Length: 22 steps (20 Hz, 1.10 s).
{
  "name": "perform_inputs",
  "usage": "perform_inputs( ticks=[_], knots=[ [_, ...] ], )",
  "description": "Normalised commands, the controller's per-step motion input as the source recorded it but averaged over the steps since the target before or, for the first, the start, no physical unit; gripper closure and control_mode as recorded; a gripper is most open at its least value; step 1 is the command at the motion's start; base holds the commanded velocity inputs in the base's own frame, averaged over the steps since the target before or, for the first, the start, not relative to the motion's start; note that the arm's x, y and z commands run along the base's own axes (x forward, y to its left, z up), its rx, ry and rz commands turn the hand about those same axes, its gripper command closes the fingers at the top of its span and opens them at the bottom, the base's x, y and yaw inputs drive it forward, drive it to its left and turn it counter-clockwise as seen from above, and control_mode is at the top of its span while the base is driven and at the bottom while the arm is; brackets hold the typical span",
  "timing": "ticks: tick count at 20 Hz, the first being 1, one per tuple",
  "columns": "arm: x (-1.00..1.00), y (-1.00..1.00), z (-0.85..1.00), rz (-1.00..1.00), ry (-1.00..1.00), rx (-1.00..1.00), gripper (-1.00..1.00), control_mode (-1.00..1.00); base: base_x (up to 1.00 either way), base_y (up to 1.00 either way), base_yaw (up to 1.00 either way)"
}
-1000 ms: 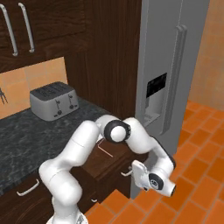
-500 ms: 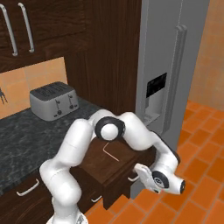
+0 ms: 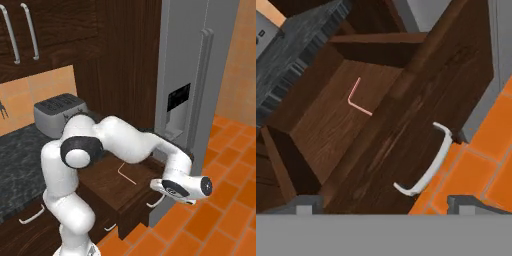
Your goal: Take a straw from the drawer in front and place it inside the glass cup on the dining counter.
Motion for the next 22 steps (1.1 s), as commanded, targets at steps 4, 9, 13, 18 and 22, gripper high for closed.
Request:
perform_inputs(
  ticks=[4, 9, 13, 18, 22],
  knots=[
    [-0.32, 0.60, 1.00, 0.00, 0.00, -0.45, -1.00, -1.00, 0.00, 0.00, 0.00],
    [-0.24, 0.73, 1.00, -0.02, 0.00, -0.40, -1.00, -1.00, 0.00, 0.00, 0.00],
    [0.16, 0.72, 0.64, -0.02, 0.24, -0.25, -1.00, -1.00, 0.00, 0.00, 0.00],
    [0.61, 0.25, -0.06, 0.00, 0.44, 0.01, -1.00, -1.00, 0.00, 0.00, 0.00],
    [0.55, 0.00, -0.27, 0.00, 0.36, 0.09, -1.00, -1.00, 0.00, 0.00, 0.00]
  ],
)
